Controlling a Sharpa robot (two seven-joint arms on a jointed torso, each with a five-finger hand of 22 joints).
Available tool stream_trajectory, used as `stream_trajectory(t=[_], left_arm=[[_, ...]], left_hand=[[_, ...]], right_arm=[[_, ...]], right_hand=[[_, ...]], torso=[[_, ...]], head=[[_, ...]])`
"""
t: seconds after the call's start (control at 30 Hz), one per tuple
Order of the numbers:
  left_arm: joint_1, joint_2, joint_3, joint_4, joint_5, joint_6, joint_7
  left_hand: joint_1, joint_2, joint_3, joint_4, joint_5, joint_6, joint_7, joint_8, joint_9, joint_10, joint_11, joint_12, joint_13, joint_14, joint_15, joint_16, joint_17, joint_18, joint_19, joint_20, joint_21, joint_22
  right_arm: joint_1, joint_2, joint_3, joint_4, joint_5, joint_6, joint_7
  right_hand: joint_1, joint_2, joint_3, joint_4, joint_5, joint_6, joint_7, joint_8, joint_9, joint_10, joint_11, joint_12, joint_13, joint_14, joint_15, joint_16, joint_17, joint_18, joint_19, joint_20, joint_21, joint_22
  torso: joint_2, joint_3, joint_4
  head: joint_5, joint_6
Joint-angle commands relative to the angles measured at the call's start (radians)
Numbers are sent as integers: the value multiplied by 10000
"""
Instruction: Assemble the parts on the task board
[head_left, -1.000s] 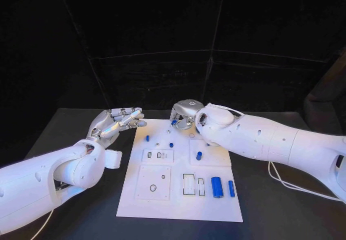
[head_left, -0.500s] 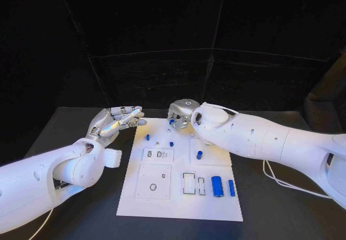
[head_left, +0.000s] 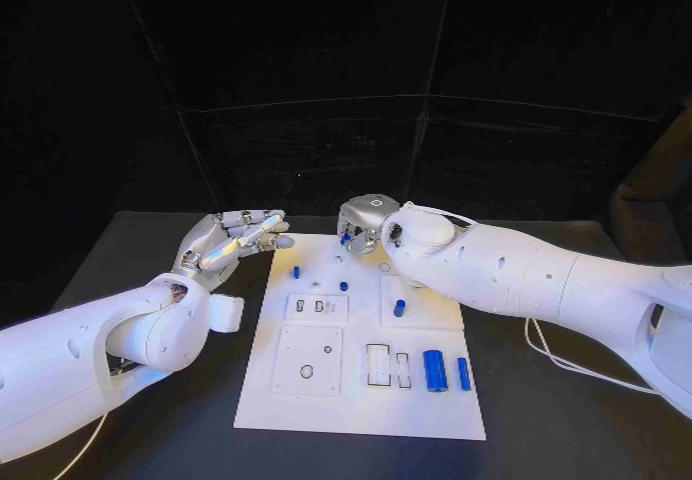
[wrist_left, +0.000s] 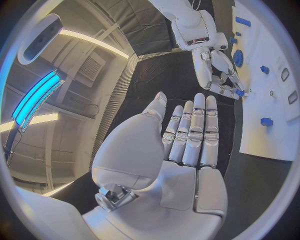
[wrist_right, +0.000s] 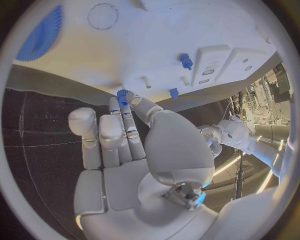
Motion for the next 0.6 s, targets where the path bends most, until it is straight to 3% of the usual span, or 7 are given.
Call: stream_trajectory(t=[0.03,0.23,0.4,0.6], left_arm=[[21,1,8,17,-76,150,-8],[23,6,8,17,-82,157,-42],[27,0,8,8,-83,144,-80],[30,-1,8,-1,-84,134,-108]], left_hand=[[-9,42,-4,-74,-40,-13,51,-65,-9,-47,1,-40,-13,4,78,-41,12,63,28,7,-48,-16],[-6,41,-5,-78,-40,-13,51,-66,-8,-47,1,-42,-13,4,78,-44,12,63,28,7,-49,-17],[-6,38,-8,-84,-45,-15,52,-70,-9,-49,2,-47,-13,2,79,-51,12,63,27,9,-53,-20],[-4,41,-14,-98,-55,-27,61,-86,-10,-64,10,-66,-15,-8,85,-74,11,62,19,13,-66,-30]], right_arm=[[26,57,5,-35,-243,32,-105],[26,125,4,-105,-210,119,-80],[26,149,3,-142,-90,158,-17],[26,123,3,-122,35,125,49]], right_hand=[[-30,-167,91,32,-39,-78,23,-27,-20,-97,6,-45,-12,-27,51,-11,-40,-88,-102,18,17,-44],[-94,-309,143,147,-74,-257,65,-48,-35,-330,62,-59,-26,-59,97,-29,-110,-82,-163,53,12,-79],[-272,-696,-143,401,-277,-791,101,-51,-47,-846,154,-42,-20,-129,185,-115,-317,-58,-287,146,-40,-195],[-259,-732,-255,478,-299,-885,92,-40,-39,-868,150,-12,-7,-129,183,-101,-307,-56,-294,154,-36,-192]], torso=[[-4,-5,0],[-4,-12,9],[-1,-15,-8],[1,-17,-6]], head=[[-15,-18],[-10,-27],[-10,-24],[0,-28]])
